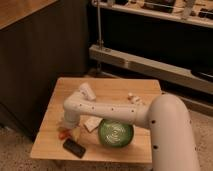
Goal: Place the pepper in the ceramic bowl
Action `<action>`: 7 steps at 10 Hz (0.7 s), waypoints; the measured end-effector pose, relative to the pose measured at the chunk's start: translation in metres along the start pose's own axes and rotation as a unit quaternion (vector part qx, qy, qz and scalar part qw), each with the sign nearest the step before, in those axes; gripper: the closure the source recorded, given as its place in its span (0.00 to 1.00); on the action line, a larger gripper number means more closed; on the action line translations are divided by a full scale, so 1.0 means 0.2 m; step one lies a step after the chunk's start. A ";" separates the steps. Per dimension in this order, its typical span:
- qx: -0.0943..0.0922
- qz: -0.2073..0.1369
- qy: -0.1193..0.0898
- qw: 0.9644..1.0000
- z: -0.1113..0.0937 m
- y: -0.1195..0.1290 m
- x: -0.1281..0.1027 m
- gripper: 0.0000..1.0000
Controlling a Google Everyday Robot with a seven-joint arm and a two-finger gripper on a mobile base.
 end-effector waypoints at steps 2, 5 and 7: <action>0.002 0.001 -0.001 1.000 0.01 -0.01 0.00 0.20; 0.003 0.001 -0.001 1.000 0.02 -0.01 0.00 0.38; 0.002 0.001 -0.001 1.000 0.01 0.00 0.00 0.41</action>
